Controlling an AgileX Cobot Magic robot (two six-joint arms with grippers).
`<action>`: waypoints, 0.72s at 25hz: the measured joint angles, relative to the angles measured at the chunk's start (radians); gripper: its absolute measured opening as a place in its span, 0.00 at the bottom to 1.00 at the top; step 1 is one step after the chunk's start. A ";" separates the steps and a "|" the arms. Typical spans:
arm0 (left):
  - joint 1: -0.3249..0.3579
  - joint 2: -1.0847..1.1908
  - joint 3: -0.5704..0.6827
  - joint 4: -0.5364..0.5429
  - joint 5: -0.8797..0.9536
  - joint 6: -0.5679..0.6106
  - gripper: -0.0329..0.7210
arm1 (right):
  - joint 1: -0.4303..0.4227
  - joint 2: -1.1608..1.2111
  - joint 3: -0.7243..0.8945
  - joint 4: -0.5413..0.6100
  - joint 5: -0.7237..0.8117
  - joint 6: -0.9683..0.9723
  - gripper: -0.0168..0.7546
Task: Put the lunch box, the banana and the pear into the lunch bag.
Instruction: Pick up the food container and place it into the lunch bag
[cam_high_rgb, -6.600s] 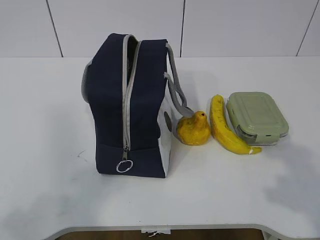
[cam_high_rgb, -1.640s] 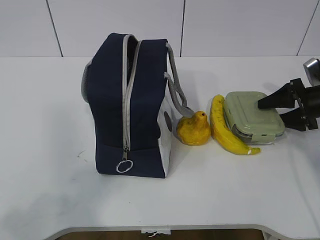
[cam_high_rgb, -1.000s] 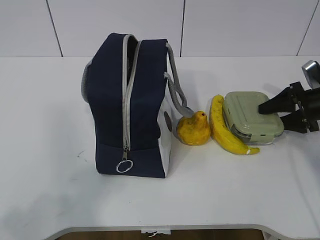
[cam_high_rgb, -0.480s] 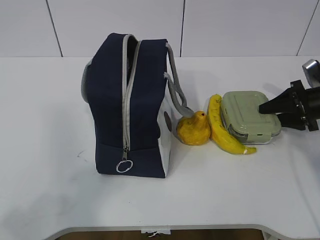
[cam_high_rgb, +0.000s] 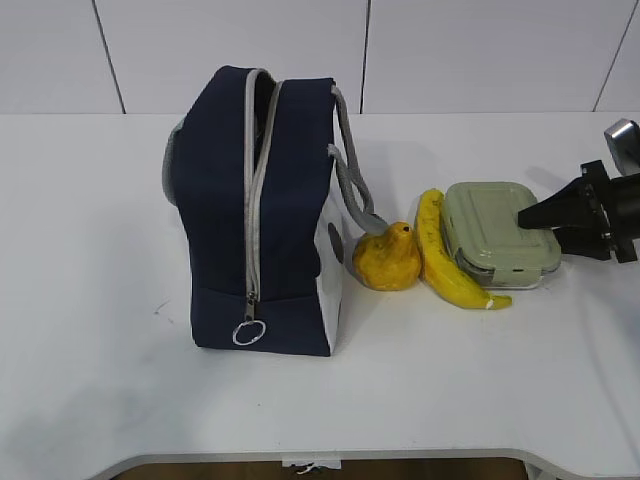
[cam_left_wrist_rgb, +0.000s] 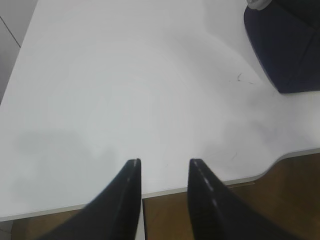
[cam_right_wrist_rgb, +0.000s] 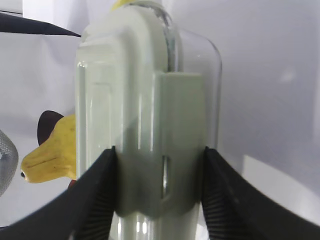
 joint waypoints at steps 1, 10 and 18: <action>0.000 0.000 0.000 0.000 0.000 0.000 0.36 | 0.000 0.000 0.000 0.000 0.000 0.002 0.50; 0.000 0.000 0.000 -0.024 0.000 0.000 0.36 | 0.000 -0.004 0.000 -0.003 -0.002 0.056 0.50; 0.000 0.000 0.000 -0.036 0.000 0.000 0.37 | 0.002 -0.064 0.000 -0.067 -0.025 0.150 0.50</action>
